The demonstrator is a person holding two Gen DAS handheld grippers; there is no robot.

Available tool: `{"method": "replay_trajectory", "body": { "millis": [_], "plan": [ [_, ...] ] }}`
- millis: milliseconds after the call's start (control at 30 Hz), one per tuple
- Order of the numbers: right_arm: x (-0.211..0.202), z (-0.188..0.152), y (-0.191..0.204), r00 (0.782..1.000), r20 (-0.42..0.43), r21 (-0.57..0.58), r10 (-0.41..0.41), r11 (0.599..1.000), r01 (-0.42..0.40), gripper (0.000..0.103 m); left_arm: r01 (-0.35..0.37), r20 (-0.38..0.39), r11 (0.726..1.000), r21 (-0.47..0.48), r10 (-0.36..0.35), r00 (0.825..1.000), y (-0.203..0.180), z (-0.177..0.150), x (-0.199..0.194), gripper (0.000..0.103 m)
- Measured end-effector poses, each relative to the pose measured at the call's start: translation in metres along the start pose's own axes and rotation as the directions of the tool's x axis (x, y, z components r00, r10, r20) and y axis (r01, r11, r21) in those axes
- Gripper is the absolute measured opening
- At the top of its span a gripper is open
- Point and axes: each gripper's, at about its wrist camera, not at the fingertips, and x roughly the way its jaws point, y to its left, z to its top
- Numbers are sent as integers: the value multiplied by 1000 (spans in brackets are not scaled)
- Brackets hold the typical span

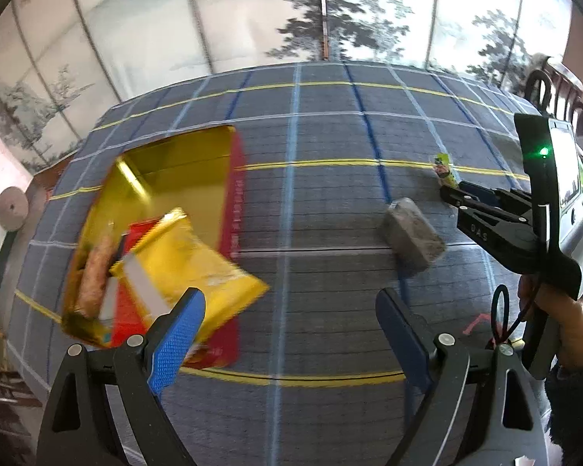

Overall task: Organize snacks
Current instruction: 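Grasp the green stick-shaped snack on the table with the right gripper, then grasp the grey granular block with the left gripper while the right gripper holds the green snack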

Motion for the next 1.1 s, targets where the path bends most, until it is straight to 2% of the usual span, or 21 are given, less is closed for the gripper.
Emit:
{"method": "replay_trajectory", "body": {
  "millis": [333,533,1100],
  "plan": [
    [-18,-20,-55,998,-4,53,-60,997,60,24,67,-5,998,3,-67,998,-33,8,16,87],
    [-28,-32,-80,996,-8,81,-90,993,90,24,78,-25,997,-1,-78,997,-49,17,26,87],
    [-33,-39,-90,996,-7,98,-91,991,91,24,88,-74,992,-92,-95,993,-65,42,49,87]
  ]
}}
